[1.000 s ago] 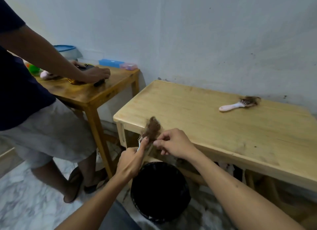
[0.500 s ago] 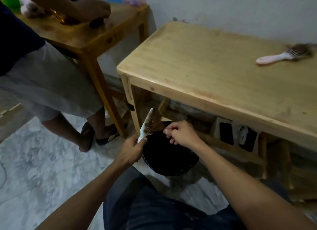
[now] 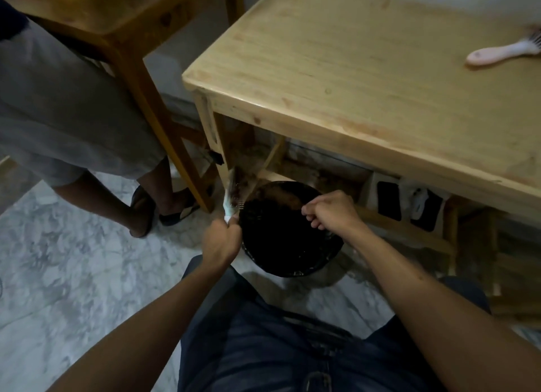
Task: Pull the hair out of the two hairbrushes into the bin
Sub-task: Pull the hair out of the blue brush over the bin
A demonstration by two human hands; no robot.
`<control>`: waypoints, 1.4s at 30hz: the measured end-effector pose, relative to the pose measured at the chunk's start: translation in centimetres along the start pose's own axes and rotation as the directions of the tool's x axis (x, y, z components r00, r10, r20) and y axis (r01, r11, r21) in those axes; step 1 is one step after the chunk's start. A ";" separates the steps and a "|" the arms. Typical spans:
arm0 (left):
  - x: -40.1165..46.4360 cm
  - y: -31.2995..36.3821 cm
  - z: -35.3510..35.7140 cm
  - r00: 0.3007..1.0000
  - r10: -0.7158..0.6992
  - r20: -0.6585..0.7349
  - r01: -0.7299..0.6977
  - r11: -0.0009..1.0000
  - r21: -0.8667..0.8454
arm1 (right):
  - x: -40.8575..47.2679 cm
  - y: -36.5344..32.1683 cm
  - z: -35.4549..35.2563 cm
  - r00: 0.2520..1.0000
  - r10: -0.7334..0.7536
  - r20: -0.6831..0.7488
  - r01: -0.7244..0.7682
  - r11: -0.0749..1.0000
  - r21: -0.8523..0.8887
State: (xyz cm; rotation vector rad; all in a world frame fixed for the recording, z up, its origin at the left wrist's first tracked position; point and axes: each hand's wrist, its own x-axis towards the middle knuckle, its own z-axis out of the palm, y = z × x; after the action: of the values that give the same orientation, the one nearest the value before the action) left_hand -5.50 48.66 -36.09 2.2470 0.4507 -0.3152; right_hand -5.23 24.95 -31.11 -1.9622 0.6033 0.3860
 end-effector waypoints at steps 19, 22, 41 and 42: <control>-1.8 3.6 1.1 0.972 0.233 -0.033 -0.235 0.971 -0.050 | 0.5 0.1 0.8 0.978 -0.065 0.198 0.069 0.998 -0.012; -1.1 3.8 0.4 0.983 0.106 -0.152 -0.129 0.979 -0.157 | 0.1 0.7 -0.6 0.991 -0.037 0.128 0.057 0.986 -0.159; -2.7 4.5 0.9 0.881 0.471 0.040 -0.472 0.879 0.068 | 1.7 -0.5 2.0 0.982 -0.172 0.078 0.172 0.985 0.006; -2.5 4.5 0.7 0.889 0.457 0.014 -0.457 0.888 0.047 | 1.6 -0.5 1.9 0.984 -0.168 0.057 0.167 0.986 0.015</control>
State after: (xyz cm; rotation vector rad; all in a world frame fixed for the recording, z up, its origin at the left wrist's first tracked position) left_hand -5.98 44.83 -32.64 2.3180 -0.0996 -0.0816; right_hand -3.66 26.44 -32.44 -1.9680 0.3988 0.3332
